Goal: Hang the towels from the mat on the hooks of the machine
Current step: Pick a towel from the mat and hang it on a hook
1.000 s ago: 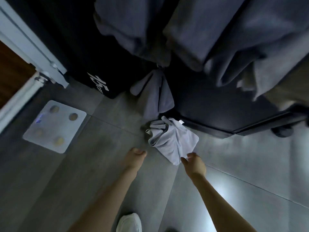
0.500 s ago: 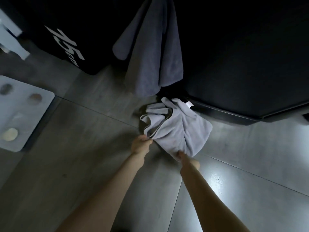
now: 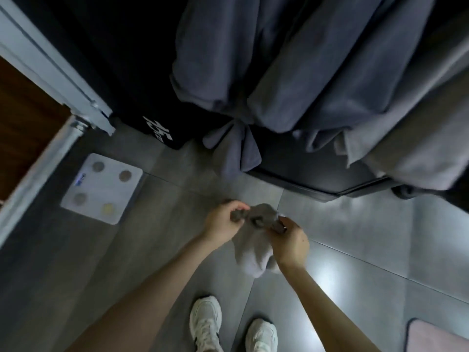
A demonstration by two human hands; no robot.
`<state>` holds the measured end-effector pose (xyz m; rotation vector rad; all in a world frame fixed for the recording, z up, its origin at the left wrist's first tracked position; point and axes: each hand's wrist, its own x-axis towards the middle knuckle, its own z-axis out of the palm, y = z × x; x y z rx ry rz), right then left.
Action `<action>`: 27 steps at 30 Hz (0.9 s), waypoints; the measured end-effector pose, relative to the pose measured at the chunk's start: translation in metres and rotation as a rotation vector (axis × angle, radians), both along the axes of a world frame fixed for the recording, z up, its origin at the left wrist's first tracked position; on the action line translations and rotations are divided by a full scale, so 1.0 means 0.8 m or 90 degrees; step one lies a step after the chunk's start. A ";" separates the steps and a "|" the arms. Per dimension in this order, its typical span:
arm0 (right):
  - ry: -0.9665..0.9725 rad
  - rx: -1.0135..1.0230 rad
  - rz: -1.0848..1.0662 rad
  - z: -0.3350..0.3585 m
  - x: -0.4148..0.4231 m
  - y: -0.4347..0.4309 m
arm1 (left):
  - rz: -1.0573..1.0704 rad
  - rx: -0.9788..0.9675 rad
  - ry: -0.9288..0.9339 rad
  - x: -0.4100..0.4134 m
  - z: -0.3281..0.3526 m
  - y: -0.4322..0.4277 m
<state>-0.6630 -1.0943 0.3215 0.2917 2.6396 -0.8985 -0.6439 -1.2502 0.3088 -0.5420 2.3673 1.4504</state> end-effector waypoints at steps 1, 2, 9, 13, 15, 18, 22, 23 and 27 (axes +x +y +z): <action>0.015 0.013 0.055 0.042 0.007 0.008 | -0.017 -0.020 0.033 0.001 0.040 -0.003; 0.028 0.021 0.108 0.086 0.014 0.017 | -0.040 -0.054 0.066 0.002 0.081 -0.006; 0.222 -0.046 0.466 0.355 0.028 0.059 | -0.406 -0.198 0.134 0.011 0.365 -0.021; 0.315 -0.080 0.610 0.475 -0.003 0.062 | -0.507 -0.259 0.087 0.006 0.491 -0.021; 0.376 -0.117 0.635 0.529 -0.019 0.056 | -0.471 -0.230 0.087 0.004 0.535 -0.018; 0.419 -0.157 0.638 0.596 -0.038 0.045 | -0.325 -0.096 0.165 0.003 0.587 -0.016; 0.354 -0.156 0.589 0.667 -0.061 0.033 | -0.189 -0.116 0.279 -0.001 0.644 -0.023; 0.322 -0.161 0.577 0.684 -0.066 0.029 | -0.180 -0.137 0.310 -0.004 0.657 -0.027; 0.227 -0.198 0.561 0.742 -0.087 0.006 | -0.219 -0.185 0.299 -0.030 0.711 -0.058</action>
